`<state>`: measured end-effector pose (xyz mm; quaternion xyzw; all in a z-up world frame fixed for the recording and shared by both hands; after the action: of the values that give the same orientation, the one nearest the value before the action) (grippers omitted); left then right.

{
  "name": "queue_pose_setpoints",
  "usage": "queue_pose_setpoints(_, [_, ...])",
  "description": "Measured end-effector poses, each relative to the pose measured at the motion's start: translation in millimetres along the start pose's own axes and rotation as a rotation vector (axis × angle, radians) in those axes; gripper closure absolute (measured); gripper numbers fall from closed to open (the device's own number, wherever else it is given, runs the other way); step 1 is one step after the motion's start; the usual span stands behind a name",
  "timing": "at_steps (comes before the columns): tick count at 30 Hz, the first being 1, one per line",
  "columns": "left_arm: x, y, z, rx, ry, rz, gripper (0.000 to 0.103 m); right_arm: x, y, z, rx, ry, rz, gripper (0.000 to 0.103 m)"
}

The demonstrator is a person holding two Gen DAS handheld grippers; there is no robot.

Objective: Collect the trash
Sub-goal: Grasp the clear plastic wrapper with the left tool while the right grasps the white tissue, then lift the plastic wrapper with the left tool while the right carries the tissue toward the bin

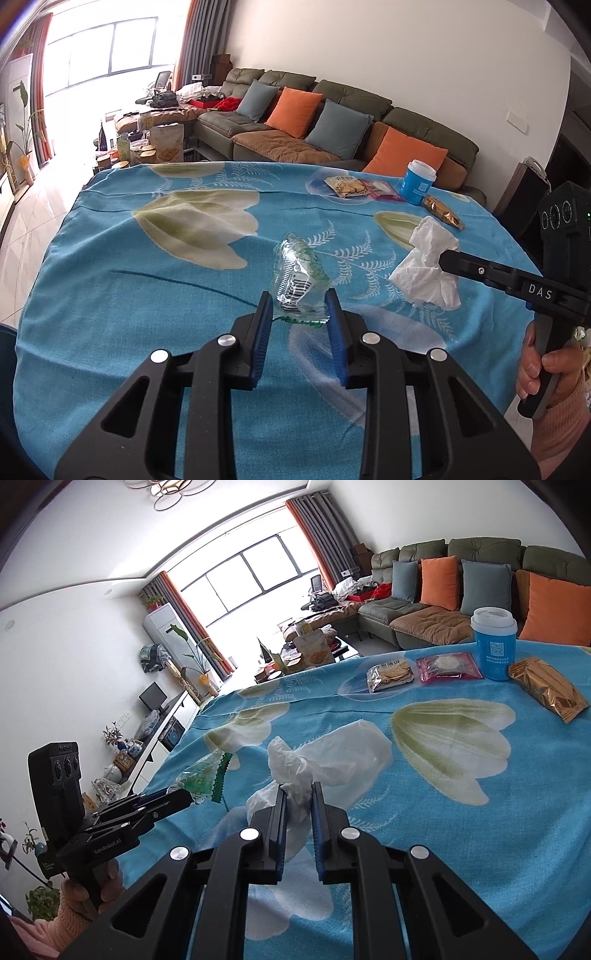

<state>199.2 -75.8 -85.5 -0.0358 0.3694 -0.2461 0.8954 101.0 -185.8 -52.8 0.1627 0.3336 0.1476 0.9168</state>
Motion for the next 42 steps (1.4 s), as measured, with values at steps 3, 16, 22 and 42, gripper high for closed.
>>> queue_pose_setpoints(3, [-7.2, 2.9, -1.9, -0.007, -0.006, 0.006, 0.074, 3.0, 7.1, -0.4, -0.010, 0.005, 0.013, 0.092])
queue_pose_setpoints(16, [-29.9, 21.8, -9.3, -0.041, -0.027, 0.033, 0.074, 16.7, 31.2, -6.2, -0.038, 0.032, 0.058, 0.092])
queue_pose_setpoints(22, [-37.9, 31.3, -12.8, -0.053, -0.036, 0.048, 0.074, 21.5, 39.2, -7.5, -0.045, 0.041, 0.073, 0.092])
queue_pose_setpoints(42, [-68.6, 62.6, -23.7, -0.098, -0.070, 0.115, 0.074, 40.5, 70.5, -13.0, -0.085, 0.078, 0.137, 0.092])
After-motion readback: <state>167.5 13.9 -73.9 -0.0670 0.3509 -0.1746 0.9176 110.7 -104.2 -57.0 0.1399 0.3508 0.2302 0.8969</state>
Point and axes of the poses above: each gripper's, at about its wrist camera, not at the fingertips, and x roughly the way its jaws point, y to its left, z to its top, the point moved 6 cm from there along x, roughly the way its jaws point, and after that the axes turned 4 degrees about -x, right-handed, at the moved point
